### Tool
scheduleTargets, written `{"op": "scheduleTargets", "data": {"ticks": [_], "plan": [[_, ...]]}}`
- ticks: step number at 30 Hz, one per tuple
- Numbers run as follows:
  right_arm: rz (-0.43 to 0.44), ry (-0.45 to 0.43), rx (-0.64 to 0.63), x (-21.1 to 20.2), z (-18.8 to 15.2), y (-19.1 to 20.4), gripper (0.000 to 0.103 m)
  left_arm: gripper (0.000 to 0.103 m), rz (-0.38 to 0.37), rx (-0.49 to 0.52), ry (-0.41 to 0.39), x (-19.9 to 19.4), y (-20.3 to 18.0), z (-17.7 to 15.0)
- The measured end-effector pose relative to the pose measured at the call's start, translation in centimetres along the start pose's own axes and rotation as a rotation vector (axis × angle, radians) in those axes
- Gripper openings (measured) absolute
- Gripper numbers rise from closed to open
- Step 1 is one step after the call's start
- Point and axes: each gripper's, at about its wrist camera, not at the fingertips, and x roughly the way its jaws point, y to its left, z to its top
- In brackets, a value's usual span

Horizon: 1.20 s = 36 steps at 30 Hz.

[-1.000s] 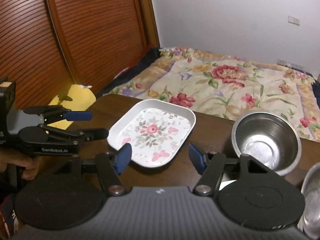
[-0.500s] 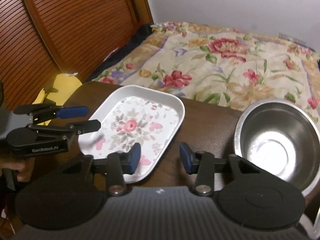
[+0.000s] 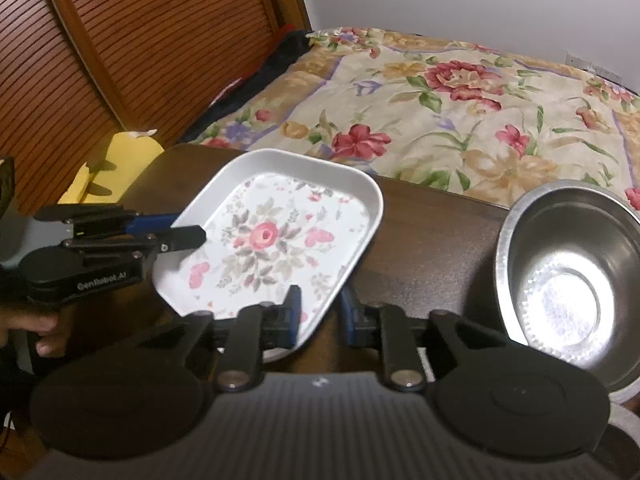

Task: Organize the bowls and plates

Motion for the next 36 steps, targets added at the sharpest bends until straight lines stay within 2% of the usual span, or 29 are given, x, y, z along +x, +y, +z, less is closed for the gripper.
{"op": "scheduleTargets", "data": {"ticks": [16,23,36], "plan": [[0.001,0.005,-0.001,0.2,-0.3,0.0,0.016,0.016,0.006,-0.013,0.01,-0.5,0.1,0.2],[0.01,-0.018,0.007,-1.1,-0.3,0.1,0.016,0.016,0.009,-0.002,-0.023,-3.3,-0.5,0.4],[0.006,-0.108,-0.014,-6.3,-0.9,2.2,0.016,0.016,0.013,0.028,-0.102,-9.6,-2.4,0.5]]}}
